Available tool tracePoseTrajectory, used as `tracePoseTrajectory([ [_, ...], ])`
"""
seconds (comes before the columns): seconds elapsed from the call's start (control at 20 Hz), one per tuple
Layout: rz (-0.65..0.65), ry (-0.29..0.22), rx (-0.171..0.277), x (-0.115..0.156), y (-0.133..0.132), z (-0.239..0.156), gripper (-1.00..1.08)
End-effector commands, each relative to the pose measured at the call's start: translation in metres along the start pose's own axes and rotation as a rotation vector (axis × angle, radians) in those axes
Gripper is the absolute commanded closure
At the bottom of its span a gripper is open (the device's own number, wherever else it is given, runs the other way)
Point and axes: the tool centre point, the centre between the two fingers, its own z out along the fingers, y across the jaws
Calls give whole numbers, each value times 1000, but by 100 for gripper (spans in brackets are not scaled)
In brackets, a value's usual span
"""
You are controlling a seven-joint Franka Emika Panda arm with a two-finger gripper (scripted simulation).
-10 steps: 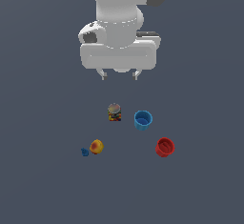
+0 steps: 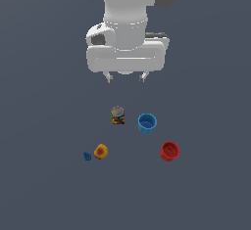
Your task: Pick up a designated object from a clutter of objects.
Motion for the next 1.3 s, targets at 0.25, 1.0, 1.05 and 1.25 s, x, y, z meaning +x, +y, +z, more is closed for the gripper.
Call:
tracePoseTrajectory([
  [0.25, -12, 1, -2, 0, -2, 0, -92],
  [1.0, 93, -14, 8, 44, 29, 65, -92],
  [1.05, 106, -16, 8, 48, 33, 73, -92],
  [1.25, 159, -23, 7, 64, 50, 110, -92],
])
